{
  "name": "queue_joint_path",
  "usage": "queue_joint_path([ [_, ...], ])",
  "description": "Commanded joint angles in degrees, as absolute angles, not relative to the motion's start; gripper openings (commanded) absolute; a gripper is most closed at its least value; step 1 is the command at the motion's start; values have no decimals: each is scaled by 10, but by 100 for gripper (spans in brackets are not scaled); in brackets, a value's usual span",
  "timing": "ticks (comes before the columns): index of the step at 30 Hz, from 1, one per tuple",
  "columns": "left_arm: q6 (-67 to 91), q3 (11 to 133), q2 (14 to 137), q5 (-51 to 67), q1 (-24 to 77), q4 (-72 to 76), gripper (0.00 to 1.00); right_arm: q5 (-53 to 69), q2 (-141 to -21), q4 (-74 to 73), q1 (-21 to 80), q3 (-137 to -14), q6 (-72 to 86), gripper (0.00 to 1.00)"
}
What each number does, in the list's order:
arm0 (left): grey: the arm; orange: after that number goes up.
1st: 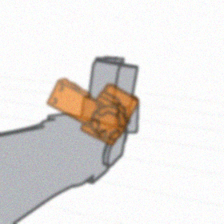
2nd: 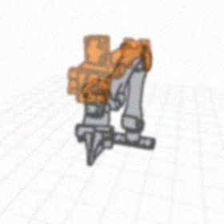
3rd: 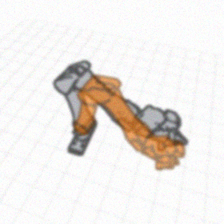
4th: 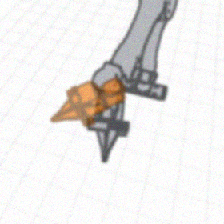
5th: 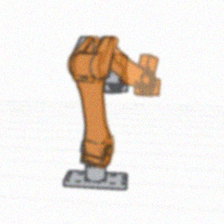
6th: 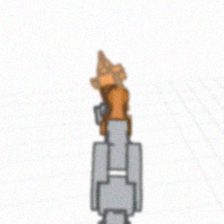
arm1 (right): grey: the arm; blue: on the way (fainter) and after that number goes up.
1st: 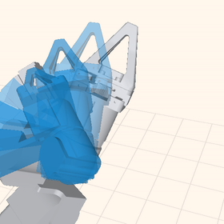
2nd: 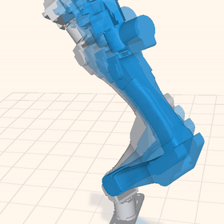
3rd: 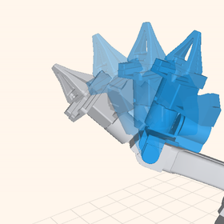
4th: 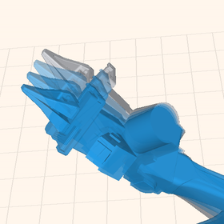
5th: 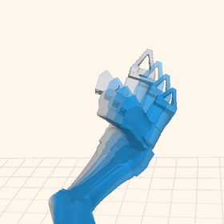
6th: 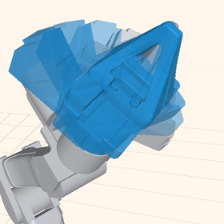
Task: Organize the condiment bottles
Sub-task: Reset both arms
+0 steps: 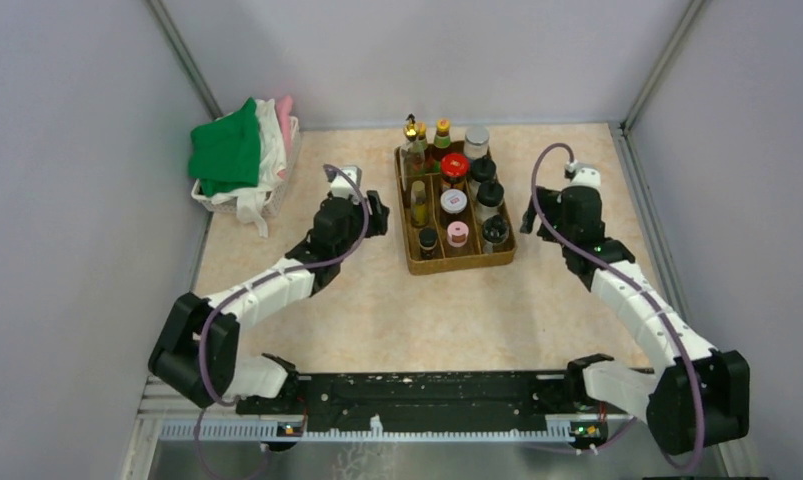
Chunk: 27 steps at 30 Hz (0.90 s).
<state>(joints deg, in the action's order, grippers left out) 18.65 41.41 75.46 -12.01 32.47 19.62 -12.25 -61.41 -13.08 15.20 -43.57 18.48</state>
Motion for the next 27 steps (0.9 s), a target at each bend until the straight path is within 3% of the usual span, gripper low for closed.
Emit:
queue_joint_path([
  [1, 267, 421, 813, -48, 228, 162, 65, -88, -675, -83, 70, -451, 189, 74],
  [4, 271, 456, 874, -27, 202, 148, 64, -46, -747, -57, 31, -467, 202, 33],
  [6, 270, 485, 914, -23, 195, 142, 64, -40, -800, -47, 27, -492, 204, 20],
  [19, 270, 678, 1098, 57, 166, 110, 61, 20, -1076, -30, 7, -699, 205, 19],
  [27, 273, 740, 1168, 101, 155, 122, 58, 81, -1103, 18, 21, -671, 219, 19],
])
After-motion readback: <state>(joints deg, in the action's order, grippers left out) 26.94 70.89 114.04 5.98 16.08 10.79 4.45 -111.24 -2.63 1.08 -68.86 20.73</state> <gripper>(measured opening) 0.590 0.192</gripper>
